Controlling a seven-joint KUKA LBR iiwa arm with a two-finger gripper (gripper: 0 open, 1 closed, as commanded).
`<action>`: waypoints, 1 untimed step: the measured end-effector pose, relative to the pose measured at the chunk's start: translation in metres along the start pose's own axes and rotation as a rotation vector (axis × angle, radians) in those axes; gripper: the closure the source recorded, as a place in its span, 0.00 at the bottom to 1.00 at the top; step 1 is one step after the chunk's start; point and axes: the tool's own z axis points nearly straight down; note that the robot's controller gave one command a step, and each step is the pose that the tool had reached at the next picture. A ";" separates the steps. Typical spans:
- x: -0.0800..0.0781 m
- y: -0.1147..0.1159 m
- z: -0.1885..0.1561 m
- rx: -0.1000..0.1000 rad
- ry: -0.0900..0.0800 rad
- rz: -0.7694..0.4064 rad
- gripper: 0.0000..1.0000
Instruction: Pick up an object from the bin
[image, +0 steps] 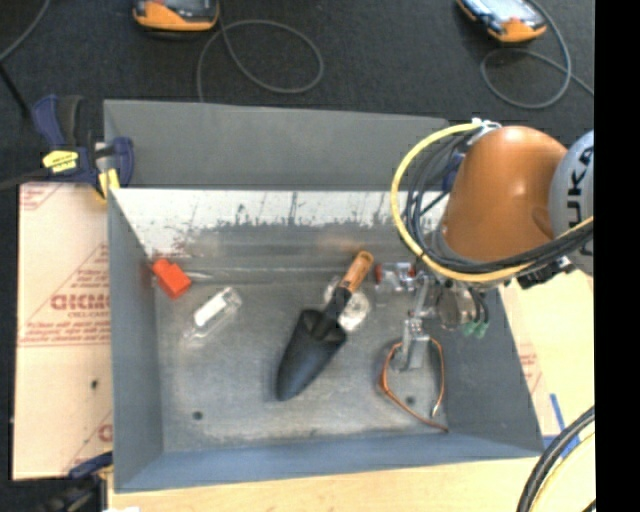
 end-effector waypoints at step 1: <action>-0.001 0.000 -0.005 0.001 -0.008 -0.001 0.00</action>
Offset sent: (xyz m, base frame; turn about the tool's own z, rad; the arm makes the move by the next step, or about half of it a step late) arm 0.0496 0.1089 -0.0523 -0.1764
